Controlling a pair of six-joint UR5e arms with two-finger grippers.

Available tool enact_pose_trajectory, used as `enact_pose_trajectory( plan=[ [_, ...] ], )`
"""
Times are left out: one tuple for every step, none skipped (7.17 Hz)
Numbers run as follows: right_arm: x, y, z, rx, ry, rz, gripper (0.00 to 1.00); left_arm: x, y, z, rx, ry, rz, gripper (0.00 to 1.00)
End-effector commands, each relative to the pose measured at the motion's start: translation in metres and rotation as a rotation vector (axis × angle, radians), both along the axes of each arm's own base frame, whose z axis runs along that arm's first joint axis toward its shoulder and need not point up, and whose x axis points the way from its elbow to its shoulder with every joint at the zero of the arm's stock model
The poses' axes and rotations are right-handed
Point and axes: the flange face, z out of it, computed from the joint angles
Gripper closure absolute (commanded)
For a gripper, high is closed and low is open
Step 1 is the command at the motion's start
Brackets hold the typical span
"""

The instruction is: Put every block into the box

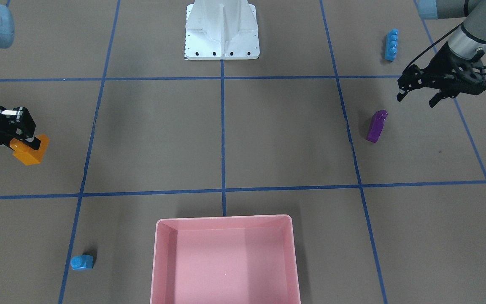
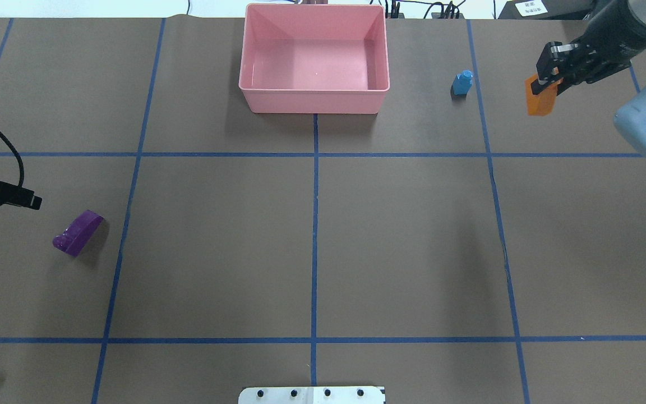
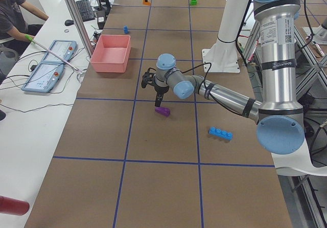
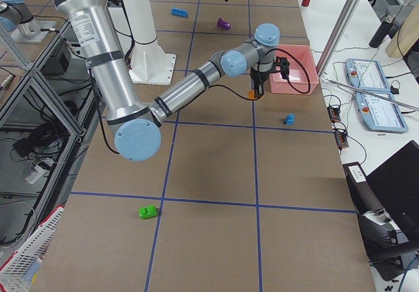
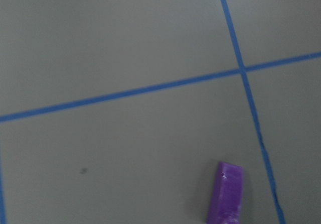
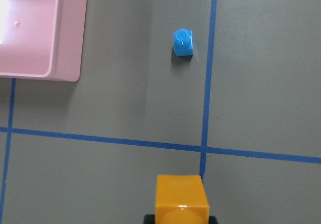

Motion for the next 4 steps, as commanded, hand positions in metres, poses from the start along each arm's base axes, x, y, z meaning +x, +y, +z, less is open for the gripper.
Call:
enact_pose_trajectory(
  plan=[
    [-0.012, -0.013, -0.029, 0.032, 0.007, 0.027, 1.00, 0.058, 0.002, 0.016, 0.019, -0.070, -0.004, 0.00],
    [-0.017, -0.022, -0.049, 0.052, -0.003, 0.028, 1.00, 0.080, -0.006, 0.028, 0.024, -0.078, 0.013, 0.00],
    [-0.024, -0.027, -0.061, 0.021, -0.018, 0.059, 1.00, 0.091, -0.005, 0.049, 0.037, -0.074, 0.028, 0.00],
    [-0.032, -0.030, -0.067, 0.019, -0.016, 0.061, 1.00, 0.095, -0.005, 0.057, 0.037, -0.067, 0.029, 0.00]
  ],
)
